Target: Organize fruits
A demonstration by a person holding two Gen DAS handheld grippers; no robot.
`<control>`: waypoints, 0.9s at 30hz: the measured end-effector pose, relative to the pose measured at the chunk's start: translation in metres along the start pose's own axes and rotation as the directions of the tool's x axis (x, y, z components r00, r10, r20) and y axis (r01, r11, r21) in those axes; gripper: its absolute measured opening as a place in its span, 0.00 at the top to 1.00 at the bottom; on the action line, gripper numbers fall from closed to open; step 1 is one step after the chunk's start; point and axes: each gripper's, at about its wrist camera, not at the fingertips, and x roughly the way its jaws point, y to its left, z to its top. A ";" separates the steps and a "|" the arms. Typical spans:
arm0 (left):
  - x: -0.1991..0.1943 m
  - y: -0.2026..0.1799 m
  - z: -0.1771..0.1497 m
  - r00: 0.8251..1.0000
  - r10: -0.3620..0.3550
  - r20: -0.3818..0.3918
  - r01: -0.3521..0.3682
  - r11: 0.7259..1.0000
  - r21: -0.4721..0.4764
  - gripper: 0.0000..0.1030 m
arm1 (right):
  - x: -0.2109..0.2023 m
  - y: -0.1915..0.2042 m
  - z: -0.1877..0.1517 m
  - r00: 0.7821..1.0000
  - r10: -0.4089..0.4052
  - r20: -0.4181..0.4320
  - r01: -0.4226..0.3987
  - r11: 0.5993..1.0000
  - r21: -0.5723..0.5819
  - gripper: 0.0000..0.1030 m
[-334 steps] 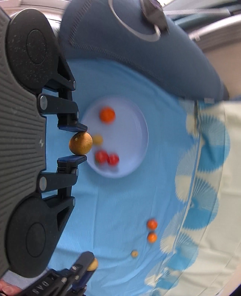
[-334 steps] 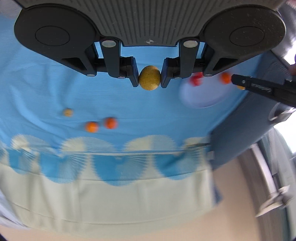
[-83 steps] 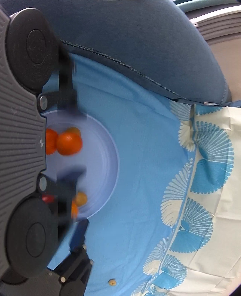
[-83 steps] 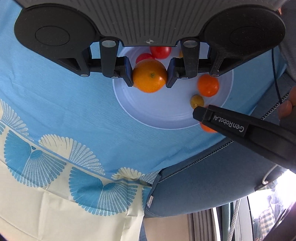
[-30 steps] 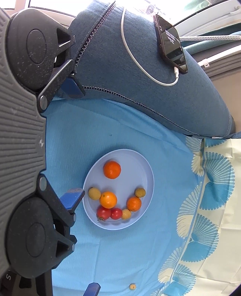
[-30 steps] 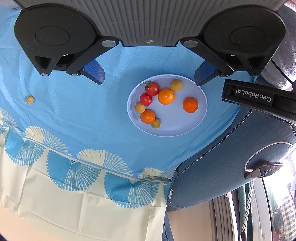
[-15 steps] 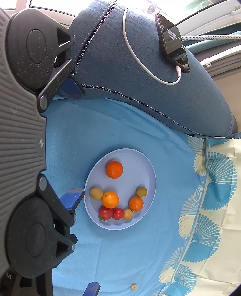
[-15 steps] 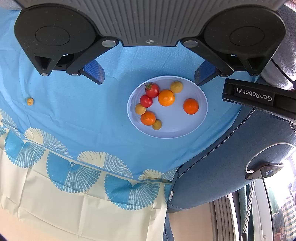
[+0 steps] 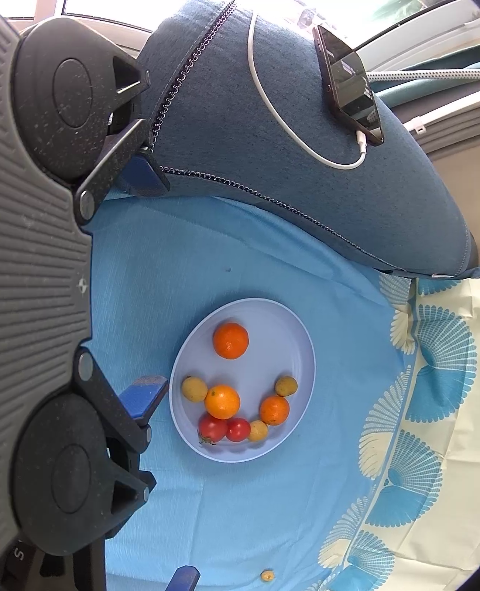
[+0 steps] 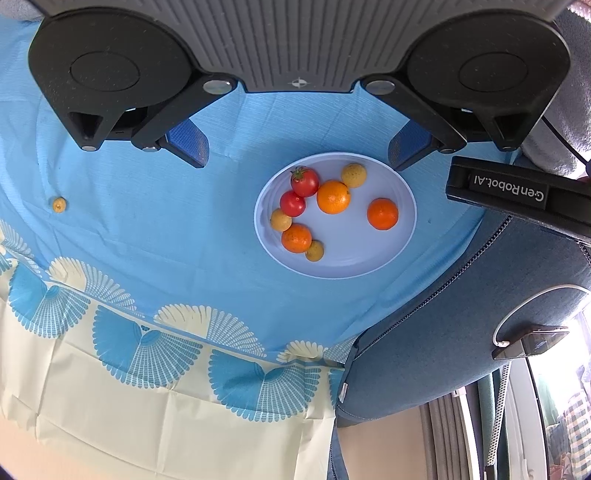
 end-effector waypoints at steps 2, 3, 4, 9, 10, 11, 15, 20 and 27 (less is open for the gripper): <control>0.000 0.000 0.000 1.000 0.002 0.002 -0.002 1.000 0.001 0.00 | 0.000 0.000 0.000 1.000 0.001 -0.001 -0.001 1.000 0.000 0.01; 0.000 0.000 0.000 1.000 0.002 0.001 -0.002 1.000 0.002 0.00 | 0.000 0.000 0.000 1.000 0.002 0.000 -0.002 1.000 -0.001 0.01; 0.000 0.000 0.000 1.000 0.002 0.001 -0.002 1.000 0.003 0.00 | 0.000 0.000 0.000 1.000 0.001 0.000 -0.001 1.000 -0.001 0.01; 0.000 0.000 0.000 1.000 0.002 0.001 -0.002 1.000 0.005 0.00 | 0.000 0.000 0.000 1.000 0.002 -0.001 -0.002 1.000 -0.002 0.01; 0.000 -0.001 0.000 1.000 0.003 0.002 -0.003 1.000 0.007 0.00 | 0.001 -0.001 0.001 1.000 0.002 -0.002 -0.002 1.000 -0.002 0.01; 0.000 -0.001 0.000 1.000 0.004 0.003 -0.004 1.000 0.009 0.00 | 0.001 -0.001 0.001 1.000 0.002 -0.002 -0.002 1.000 -0.002 0.01; 0.000 -0.002 0.000 1.000 0.005 0.003 -0.005 1.000 0.010 0.00 | 0.001 0.000 0.001 1.000 0.002 -0.003 -0.002 1.000 -0.002 0.01; 0.002 -0.001 -0.001 1.000 0.007 -0.001 -0.007 1.000 0.010 0.00 | 0.002 0.000 0.001 1.000 0.002 -0.005 -0.002 1.000 -0.003 0.01; 0.001 -0.002 -0.003 1.000 0.024 0.019 -0.024 1.000 0.009 0.00 | 0.003 0.000 0.000 1.000 0.004 -0.009 -0.004 1.000 -0.001 0.01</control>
